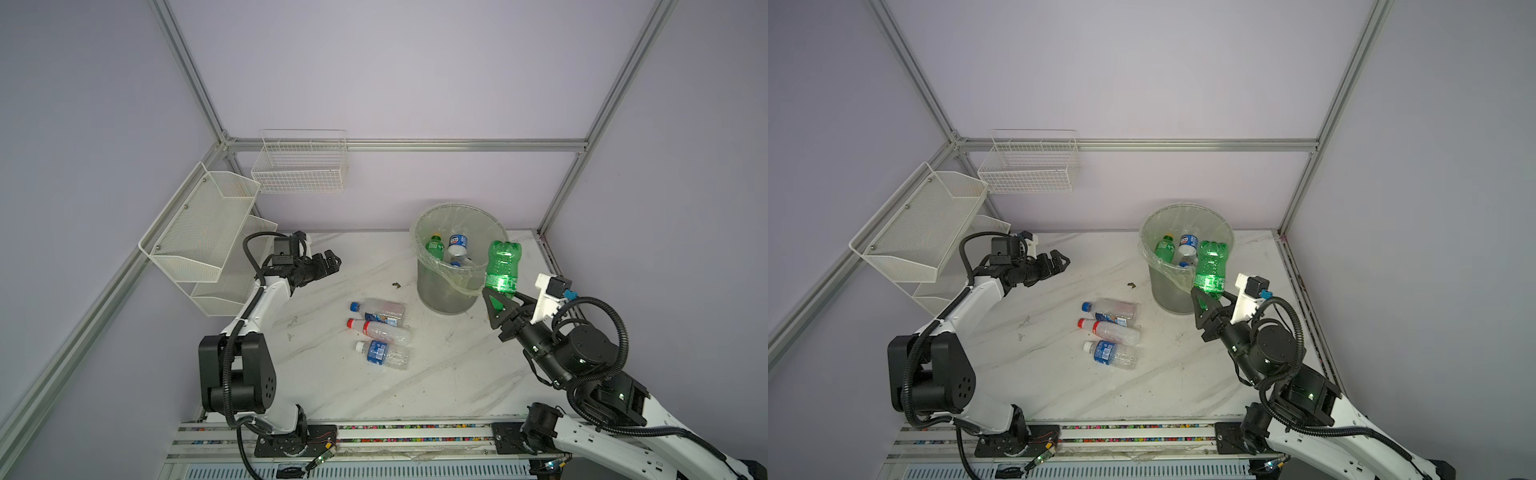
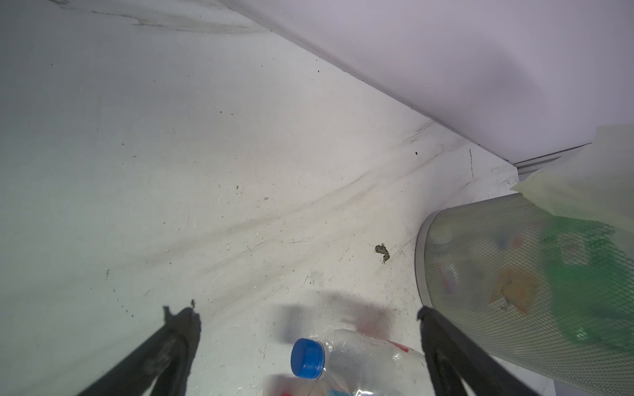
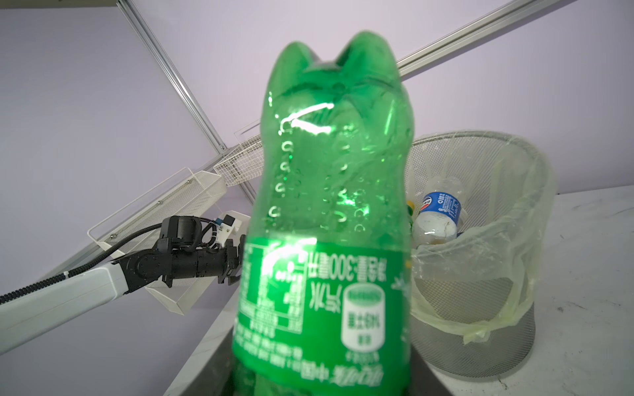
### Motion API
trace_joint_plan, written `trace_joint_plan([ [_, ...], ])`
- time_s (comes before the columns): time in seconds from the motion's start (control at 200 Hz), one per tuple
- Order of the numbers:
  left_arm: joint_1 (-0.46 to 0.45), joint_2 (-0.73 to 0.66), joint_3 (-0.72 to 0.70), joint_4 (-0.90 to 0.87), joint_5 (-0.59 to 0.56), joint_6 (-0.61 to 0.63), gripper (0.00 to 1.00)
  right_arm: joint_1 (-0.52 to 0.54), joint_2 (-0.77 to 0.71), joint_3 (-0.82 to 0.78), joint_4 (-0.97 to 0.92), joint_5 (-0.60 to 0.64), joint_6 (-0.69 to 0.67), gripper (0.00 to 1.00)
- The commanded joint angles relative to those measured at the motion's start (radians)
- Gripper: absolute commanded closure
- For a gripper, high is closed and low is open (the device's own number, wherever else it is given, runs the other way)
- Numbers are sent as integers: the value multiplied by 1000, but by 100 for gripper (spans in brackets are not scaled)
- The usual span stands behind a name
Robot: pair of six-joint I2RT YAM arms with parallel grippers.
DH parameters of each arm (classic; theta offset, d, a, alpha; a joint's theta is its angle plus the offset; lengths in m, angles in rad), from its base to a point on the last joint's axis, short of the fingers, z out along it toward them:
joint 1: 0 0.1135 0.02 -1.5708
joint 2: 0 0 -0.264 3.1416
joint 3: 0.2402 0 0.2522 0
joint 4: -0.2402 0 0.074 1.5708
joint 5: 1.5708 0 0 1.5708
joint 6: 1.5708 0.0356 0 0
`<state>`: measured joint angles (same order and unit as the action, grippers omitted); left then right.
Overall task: Throw the plastic bottles in the bin
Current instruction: Throw the plastic bottle into the trash bin.
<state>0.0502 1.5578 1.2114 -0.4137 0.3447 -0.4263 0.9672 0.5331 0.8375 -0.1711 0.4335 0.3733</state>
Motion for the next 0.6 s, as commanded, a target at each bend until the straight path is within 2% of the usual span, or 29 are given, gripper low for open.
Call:
trace_joint_plan([
  [0.0,6,3,-19,10,9,6,0,5,-48,-20,-14,42,6,66],
  [0.28,5,7,-19,8,11,6,0,4,-110,-38,-50,60,26,66],
  [0.595,5,15,-16,7,19,2,0,5,-67,-29,-28,79,32,66],
])
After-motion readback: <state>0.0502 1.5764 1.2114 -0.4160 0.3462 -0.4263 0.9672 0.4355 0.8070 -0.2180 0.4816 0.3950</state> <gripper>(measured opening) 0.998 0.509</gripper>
